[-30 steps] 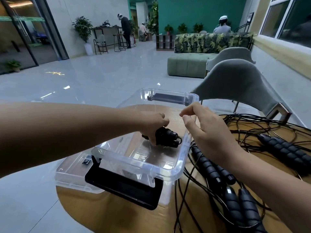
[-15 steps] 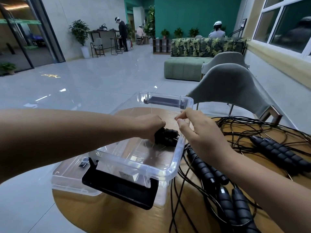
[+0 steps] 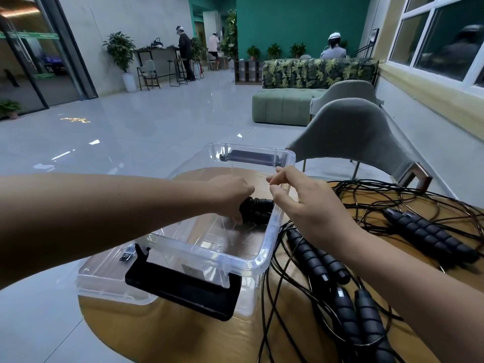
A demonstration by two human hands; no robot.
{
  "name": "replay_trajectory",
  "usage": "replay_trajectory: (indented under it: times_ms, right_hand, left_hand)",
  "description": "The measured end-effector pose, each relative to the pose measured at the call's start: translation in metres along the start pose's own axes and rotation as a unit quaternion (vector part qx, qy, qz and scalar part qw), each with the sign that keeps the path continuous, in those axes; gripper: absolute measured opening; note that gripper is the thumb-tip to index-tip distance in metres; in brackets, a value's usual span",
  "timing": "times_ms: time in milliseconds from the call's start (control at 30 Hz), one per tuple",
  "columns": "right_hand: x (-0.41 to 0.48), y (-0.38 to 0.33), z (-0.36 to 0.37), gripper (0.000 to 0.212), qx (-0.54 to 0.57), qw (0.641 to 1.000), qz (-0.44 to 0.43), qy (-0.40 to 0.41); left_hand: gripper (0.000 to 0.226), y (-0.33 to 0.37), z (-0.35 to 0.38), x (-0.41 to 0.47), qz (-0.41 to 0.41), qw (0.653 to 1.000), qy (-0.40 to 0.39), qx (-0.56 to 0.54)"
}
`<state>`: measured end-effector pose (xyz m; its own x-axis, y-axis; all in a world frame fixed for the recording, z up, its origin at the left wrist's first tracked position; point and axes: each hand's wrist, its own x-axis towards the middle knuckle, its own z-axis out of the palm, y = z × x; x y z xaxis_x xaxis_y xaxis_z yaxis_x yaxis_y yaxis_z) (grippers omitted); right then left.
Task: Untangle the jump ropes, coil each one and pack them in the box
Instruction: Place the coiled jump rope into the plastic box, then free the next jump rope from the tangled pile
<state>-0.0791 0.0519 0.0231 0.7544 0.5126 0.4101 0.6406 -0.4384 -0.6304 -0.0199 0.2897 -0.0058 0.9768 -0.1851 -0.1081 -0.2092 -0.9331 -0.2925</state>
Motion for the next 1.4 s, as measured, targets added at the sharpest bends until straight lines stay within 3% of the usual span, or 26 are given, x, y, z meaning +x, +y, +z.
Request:
replay_trajectory:
  times_ms: [100,233,333,500,633,833,1133,1300,1400]
  right_hand:
    - [0.001,-0.003,-0.003,0.014,-0.012,1.0,0.003,-0.007]
    - [-0.002,-0.003,-0.006,0.019,-0.022,1.0,-0.005,-0.008]
    - [-0.007,-0.003,-0.011,0.025,-0.018,1.0,-0.012,0.002]
    - [-0.023,-0.002,-0.032,0.027,-0.021,1.0,0.002,0.017]
    - [-0.045,0.005,-0.049,0.027,-0.034,0.999,0.031,0.007]
    - [-0.089,0.019,-0.07,0.024,-0.049,0.995,0.081,-0.008]
    - [-0.163,0.043,-0.108,0.012,-0.083,0.978,0.193,-0.001]
    - [-0.198,0.064,-0.123,0.019,-0.138,0.961,0.238,-0.006]
    - [-0.217,0.084,-0.137,0.017,-0.176,0.947,0.267,-0.02]
  left_hand:
    - [0.099,-0.006,-0.01,0.0,0.007,0.999,-0.031,-0.038]
    - [0.103,-0.014,-0.023,-0.002,0.001,0.997,-0.059,-0.047]
    - [0.094,-0.01,-0.044,-0.012,-0.008,0.995,-0.052,-0.079]
    - [0.065,0.008,-0.085,-0.042,-0.01,0.985,0.043,-0.166]
    - [0.045,0.034,-0.117,-0.071,-0.008,0.961,0.13,-0.243]
    - [0.034,0.09,-0.15,-0.101,0.018,0.918,0.206,-0.338]
    - [0.031,0.19,-0.124,-0.108,0.069,0.922,0.143,-0.353]
    - [0.023,0.233,-0.077,-0.091,0.071,0.903,0.104,-0.411]
    - [0.021,0.252,-0.054,-0.084,0.074,0.914,0.087,-0.388]
